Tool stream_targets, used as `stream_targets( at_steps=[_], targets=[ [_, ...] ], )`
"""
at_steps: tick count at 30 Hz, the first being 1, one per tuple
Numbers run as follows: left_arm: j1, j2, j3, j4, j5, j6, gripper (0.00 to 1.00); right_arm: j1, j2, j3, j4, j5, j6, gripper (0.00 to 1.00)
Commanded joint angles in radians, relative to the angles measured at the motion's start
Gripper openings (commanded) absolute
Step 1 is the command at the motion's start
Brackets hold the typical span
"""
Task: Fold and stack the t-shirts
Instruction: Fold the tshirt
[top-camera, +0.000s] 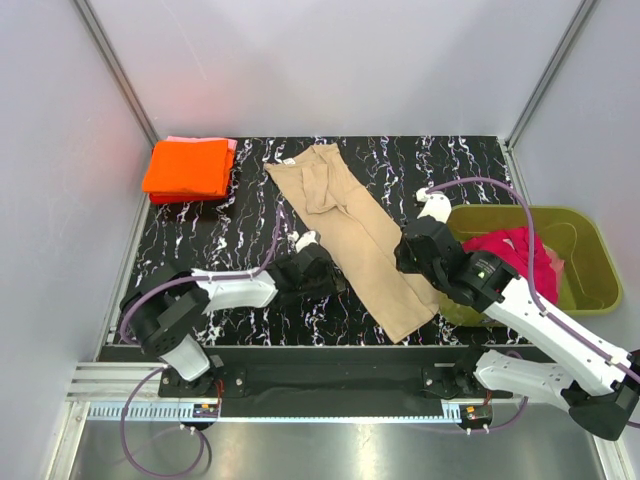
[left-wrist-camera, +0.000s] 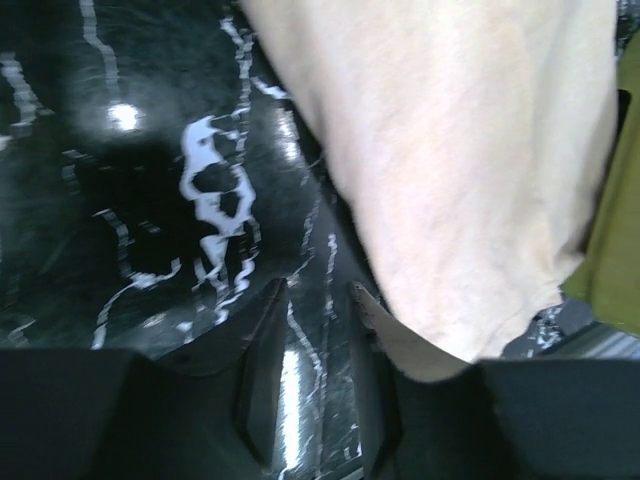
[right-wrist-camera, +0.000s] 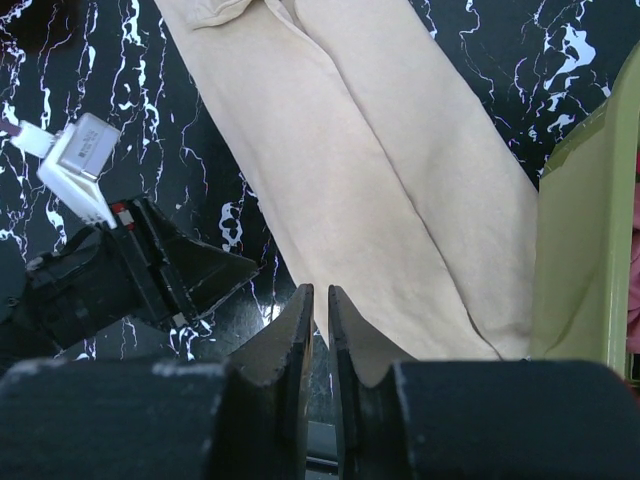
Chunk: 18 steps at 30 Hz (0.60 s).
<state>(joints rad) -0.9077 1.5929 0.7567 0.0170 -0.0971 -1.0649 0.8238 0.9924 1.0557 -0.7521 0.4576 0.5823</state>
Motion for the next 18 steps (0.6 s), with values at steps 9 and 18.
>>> stream_targets(
  at_steps=[9,18],
  targets=[
    [0.003,0.156,0.044,0.195,0.037,-0.055,0.40,0.006,-0.020,0.000,0.028,0.018,0.008,0.17],
    [0.012,0.185,0.044,0.198,0.053,-0.056,0.32,0.006,-0.001,0.001,0.033,0.018,-0.009,0.18]
  ],
)
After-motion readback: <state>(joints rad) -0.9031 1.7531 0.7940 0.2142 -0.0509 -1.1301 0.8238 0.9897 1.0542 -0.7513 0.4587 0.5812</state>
